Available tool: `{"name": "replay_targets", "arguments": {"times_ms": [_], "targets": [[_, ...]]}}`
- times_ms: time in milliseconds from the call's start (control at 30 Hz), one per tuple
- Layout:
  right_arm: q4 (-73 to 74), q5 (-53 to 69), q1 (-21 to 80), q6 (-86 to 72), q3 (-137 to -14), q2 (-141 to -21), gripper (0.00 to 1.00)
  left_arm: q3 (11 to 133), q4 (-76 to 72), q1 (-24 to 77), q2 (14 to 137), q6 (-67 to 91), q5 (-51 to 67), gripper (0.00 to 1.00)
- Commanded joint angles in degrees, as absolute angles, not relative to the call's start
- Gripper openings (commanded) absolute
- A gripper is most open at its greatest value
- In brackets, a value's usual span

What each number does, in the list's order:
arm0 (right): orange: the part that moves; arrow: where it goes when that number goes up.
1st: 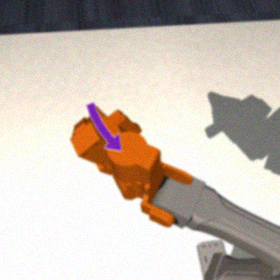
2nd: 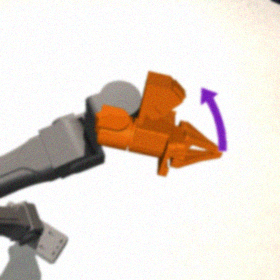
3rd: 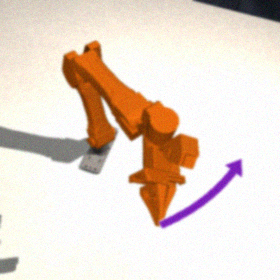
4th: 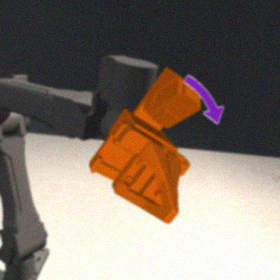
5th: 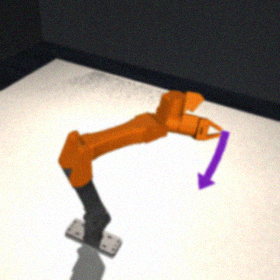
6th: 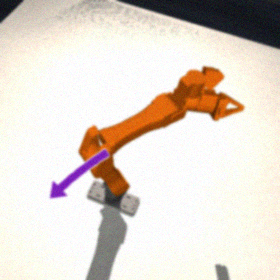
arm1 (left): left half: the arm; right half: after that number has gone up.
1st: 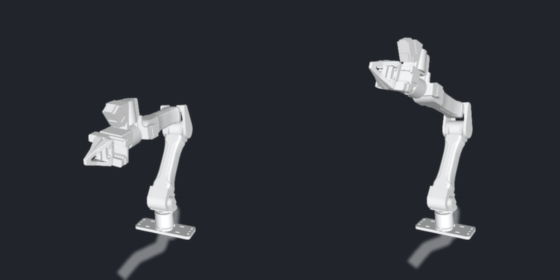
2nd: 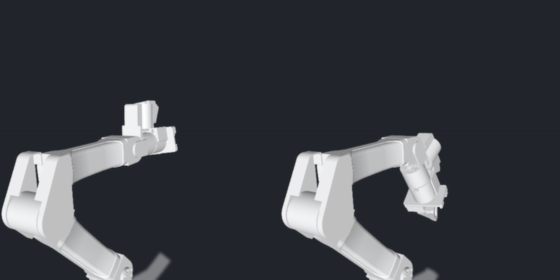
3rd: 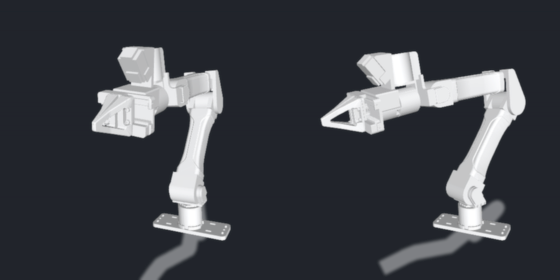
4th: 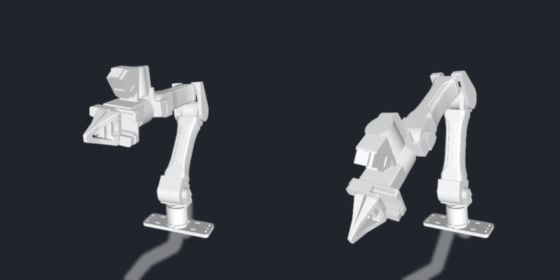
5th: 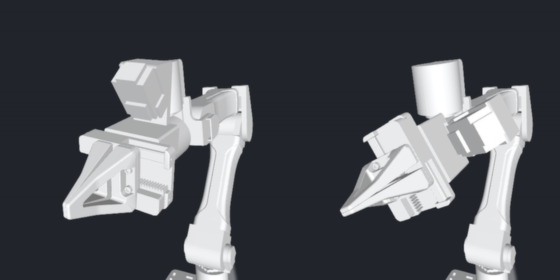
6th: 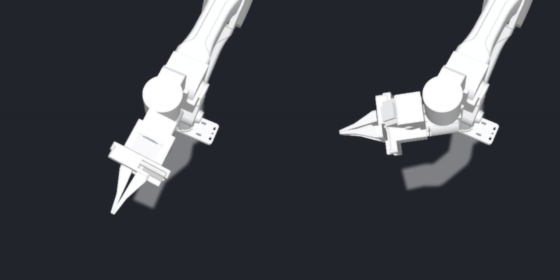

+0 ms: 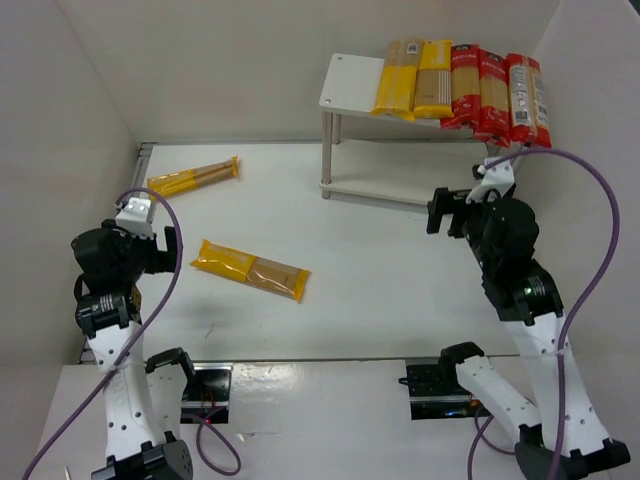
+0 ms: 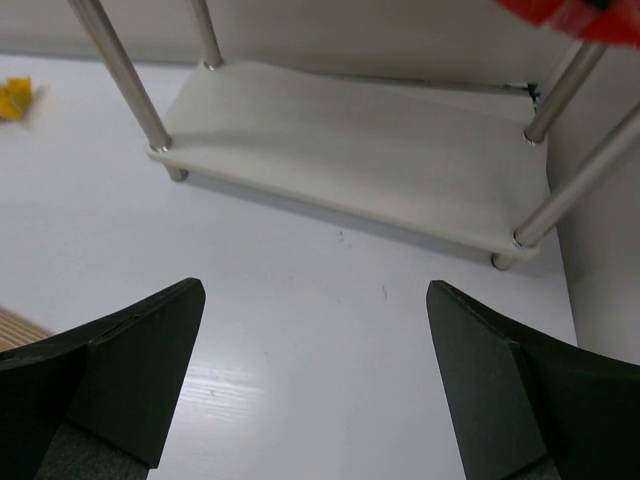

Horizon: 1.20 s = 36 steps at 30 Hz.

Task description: Place and organize the pasta boxes and bags onto the shelf

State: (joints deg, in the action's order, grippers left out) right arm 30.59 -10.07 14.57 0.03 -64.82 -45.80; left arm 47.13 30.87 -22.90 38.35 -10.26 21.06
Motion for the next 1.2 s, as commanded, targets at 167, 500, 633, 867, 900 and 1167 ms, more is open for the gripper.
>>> {"name": "replay_targets", "arguments": {"times_ms": [167, 500, 633, 867, 900, 1167], "targets": [[29.18, -5.27, 5.20, 4.92, -51.94, -33.41, 1.00, 47.81, 30.15, -22.50, 35.60, -9.67, 23.47, 0.99], [28.30, -2.56, -6.67, 3.78, -49.57, -31.64, 1.00, 47.81, 30.67, -22.50, 33.22, -9.67, 25.58, 0.99], [29.36, 0.08, -10.45, 4.31, -49.57, -31.12, 1.00, 47.81, 30.67, -22.50, 32.70, -9.67, 25.05, 0.99], [30.50, 5.45, -18.10, 6.77, -49.57, -29.97, 1.00, 47.81, 30.67, -22.50, 32.08, -9.67, 25.05, 0.99], [30.50, 6.06, -18.71, 6.77, -49.57, -29.97, 1.00, 47.81, 30.67, -22.50, 32.08, -9.67, 25.05, 0.99], [31.02, 7.64, -18.72, 7.82, -49.57, -29.97, 1.00, 47.81, 30.67, -22.50, 32.08, -10.20, 25.05, 0.99]]}}
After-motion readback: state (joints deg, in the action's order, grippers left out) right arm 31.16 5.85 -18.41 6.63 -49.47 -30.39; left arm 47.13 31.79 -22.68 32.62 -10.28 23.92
